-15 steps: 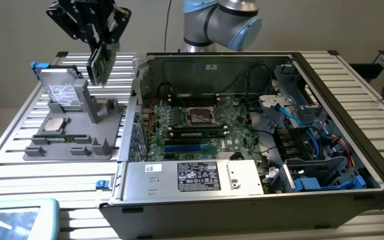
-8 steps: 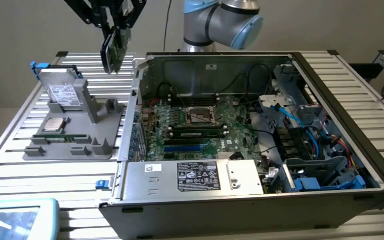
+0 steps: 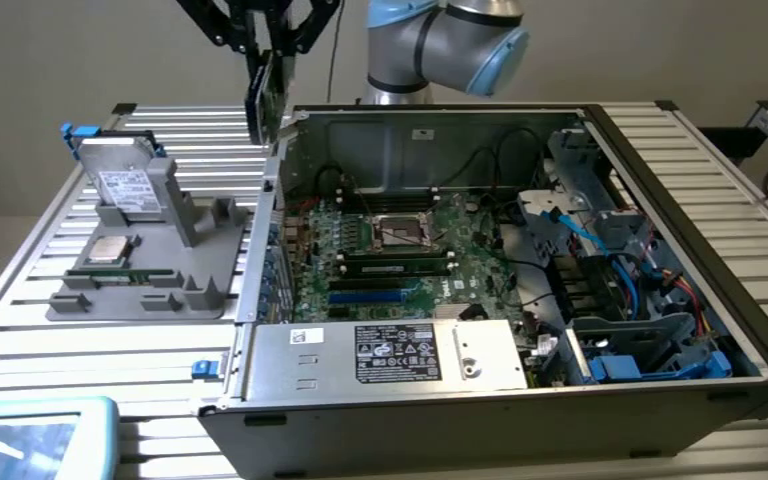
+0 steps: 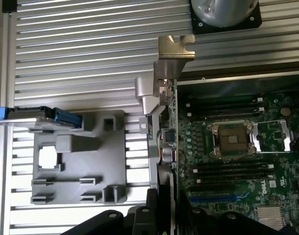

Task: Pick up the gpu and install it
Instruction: 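Pick up the gpu and move the gpu toward the slot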

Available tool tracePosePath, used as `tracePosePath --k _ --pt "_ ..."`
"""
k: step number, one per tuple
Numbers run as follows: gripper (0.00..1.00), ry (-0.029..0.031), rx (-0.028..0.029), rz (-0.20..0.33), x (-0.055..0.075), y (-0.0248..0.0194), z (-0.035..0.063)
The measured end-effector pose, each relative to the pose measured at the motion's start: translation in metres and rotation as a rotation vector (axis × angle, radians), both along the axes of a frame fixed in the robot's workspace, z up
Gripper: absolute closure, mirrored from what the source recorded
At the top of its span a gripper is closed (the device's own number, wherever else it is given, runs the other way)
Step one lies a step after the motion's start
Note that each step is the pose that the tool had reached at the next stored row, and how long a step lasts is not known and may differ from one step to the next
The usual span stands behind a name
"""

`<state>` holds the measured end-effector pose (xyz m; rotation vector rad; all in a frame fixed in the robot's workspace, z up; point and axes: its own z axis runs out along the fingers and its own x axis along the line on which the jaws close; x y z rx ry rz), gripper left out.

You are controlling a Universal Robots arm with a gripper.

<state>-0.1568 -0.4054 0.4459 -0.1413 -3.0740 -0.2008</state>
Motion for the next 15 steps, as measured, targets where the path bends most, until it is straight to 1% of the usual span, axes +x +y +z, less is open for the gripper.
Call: tracePosePath --k 10,13,15 --pt "0.73 0.0 0.0094 0.0 0.045 -0.0041 0.0" --pt "0.73 0.0 0.0101 0.0 0.059 -0.0052 -0.0003" --pt "0.73 0.0 0.0105 0.0 0.068 -0.0074 -0.001"
